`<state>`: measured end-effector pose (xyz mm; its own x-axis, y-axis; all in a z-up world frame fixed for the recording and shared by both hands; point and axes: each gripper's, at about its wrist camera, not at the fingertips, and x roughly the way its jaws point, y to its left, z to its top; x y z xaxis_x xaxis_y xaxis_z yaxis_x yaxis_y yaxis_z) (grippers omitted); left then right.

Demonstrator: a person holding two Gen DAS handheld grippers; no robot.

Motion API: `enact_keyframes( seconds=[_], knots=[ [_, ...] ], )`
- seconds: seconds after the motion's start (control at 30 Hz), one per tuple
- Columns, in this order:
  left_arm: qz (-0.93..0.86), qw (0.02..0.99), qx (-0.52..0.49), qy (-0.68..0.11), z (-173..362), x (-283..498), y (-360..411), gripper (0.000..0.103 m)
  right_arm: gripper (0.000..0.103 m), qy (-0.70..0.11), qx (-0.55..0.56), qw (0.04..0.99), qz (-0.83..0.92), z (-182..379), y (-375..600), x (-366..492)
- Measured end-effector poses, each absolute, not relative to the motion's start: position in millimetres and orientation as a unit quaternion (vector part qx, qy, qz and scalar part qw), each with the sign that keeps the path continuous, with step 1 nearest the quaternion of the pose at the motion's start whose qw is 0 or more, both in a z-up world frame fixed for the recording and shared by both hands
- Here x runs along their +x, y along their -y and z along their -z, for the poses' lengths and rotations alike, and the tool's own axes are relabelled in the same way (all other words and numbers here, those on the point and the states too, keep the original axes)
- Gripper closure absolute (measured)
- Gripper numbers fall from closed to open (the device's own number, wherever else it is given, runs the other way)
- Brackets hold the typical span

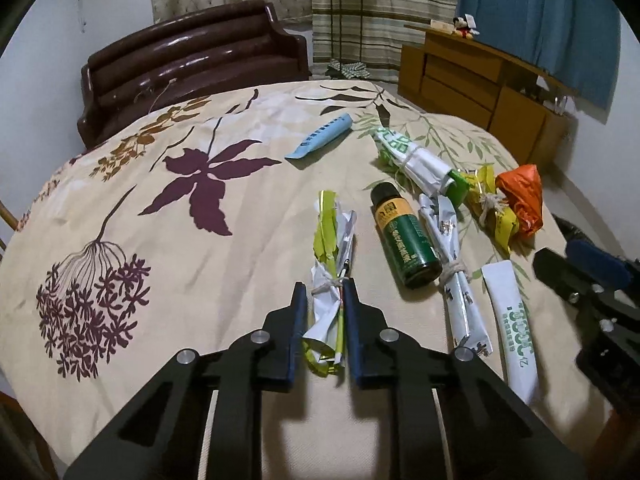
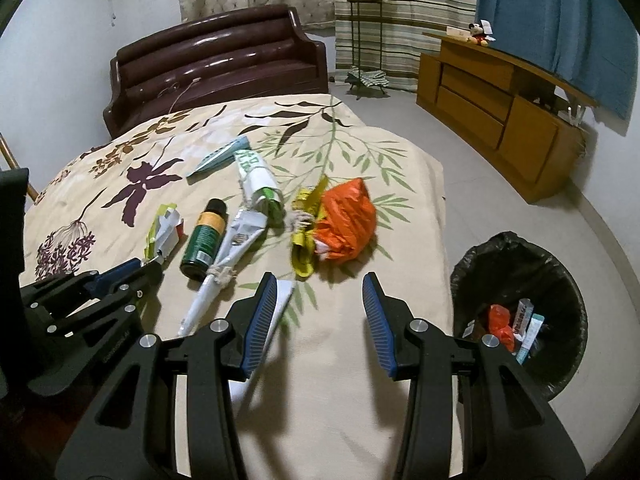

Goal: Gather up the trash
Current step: 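Grasp a white twisted wrapper with the right gripper while the left holds its wrapper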

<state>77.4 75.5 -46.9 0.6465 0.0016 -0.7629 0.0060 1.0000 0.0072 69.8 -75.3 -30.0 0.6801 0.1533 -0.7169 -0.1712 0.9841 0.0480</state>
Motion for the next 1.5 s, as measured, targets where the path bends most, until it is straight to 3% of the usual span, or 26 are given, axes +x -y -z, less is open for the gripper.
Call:
enact_keyframes(
  seconds=[0.53, 0.6, 0.83, 1.5],
  knots=[
    [-0.054, 0.927, 0.002, -0.372, 24, 56, -128, 0.085, 0.062, -0.403, -0.04, 0.904, -0.134, 36, 18, 70],
    [-0.057, 0.927, -0.004, -0.371, 23, 55, -134, 0.085, 0.072, -0.41, -0.045, 0.901, -0.134, 41, 13, 72],
    [-0.05, 0.928, -0.018, -0.37, 25, 52, -140, 0.085, 0.092, -0.429, -0.05, 0.892, -0.133, 51, 6, 74],
    [-0.014, 0.935, -0.039, -0.353, 13, 38, -117, 0.085, 0.094, -0.387, -0.031, 0.915, -0.113, 21, 36, 52]
  ],
)
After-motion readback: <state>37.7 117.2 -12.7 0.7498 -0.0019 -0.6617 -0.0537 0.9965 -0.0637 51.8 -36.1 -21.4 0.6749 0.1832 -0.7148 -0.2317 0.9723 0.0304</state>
